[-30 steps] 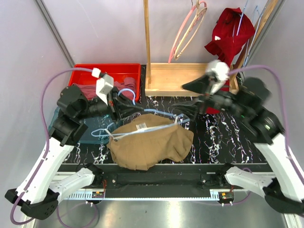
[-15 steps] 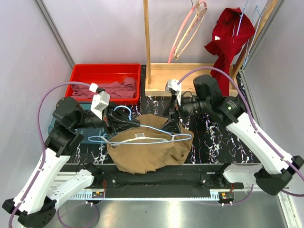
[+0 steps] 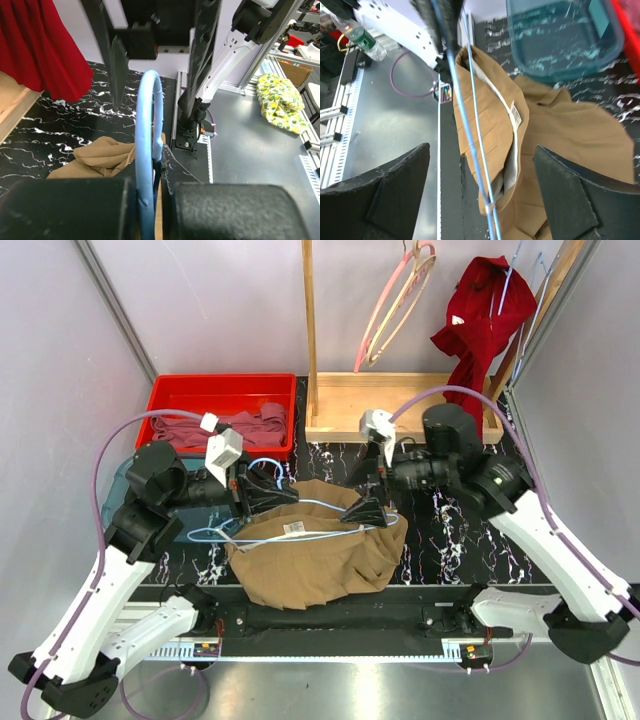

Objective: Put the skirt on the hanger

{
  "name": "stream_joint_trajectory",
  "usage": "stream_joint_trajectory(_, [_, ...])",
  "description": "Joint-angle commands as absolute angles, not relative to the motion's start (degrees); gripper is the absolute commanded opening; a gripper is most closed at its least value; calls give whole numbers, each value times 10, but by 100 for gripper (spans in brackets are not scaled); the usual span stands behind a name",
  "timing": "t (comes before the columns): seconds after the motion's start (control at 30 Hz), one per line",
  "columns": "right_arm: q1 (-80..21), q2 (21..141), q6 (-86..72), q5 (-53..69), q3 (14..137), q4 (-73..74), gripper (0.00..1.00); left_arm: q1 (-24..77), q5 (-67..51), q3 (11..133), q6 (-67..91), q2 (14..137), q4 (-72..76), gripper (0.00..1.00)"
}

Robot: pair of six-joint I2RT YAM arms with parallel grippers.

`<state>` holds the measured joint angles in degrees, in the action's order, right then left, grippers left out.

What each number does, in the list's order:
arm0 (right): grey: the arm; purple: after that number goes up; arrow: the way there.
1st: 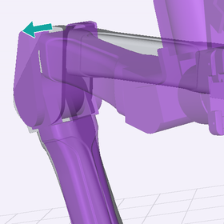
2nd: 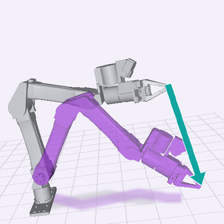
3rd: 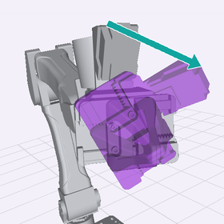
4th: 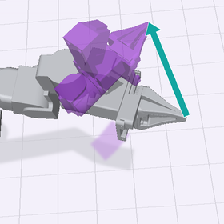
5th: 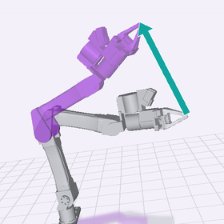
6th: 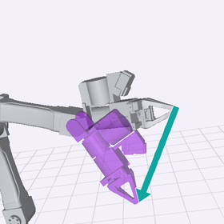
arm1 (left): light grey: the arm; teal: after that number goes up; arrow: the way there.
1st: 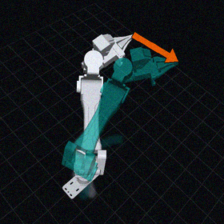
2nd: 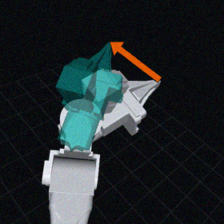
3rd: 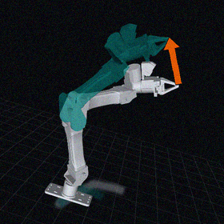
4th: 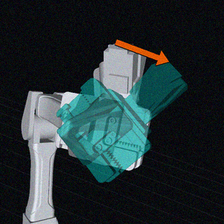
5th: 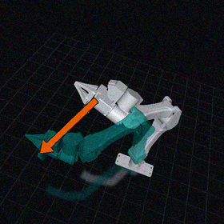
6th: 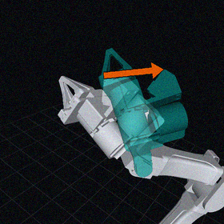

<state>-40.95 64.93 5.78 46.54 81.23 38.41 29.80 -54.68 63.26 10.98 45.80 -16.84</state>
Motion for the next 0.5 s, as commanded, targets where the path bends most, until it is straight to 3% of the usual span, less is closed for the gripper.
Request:
stream_joint_trajectory(0.0, [-420,679,73,478,810,391,89,300,-556,650,108,463,-131,0])
stream_joint_trajectory(0.23, [-438,702,68,473,806,383,70,300,-547,645,108,460,-126,0])
stream_joint_trajectory(0.3, [-443,702,69,472,800,385,54,300,-541,646,109,461,-123,0])
stream_joint_trajectory(0.37, [-445,699,68,468,795,388,33,300,-531,646,112,464,-121,0])
stream_joint_trajectory(0.4, [-445,698,67,464,794,389,9,300,-509,644,114,463,-119,0])
stream_joint_trajectory(0.43, [-445,692,61,441,793,388,0,300,-490,644,120,462,-118,4])
stream_joint_trajectory(0.47, [-445,686,54,426,789,382,0,300,-467,643,122,461,-118,40])
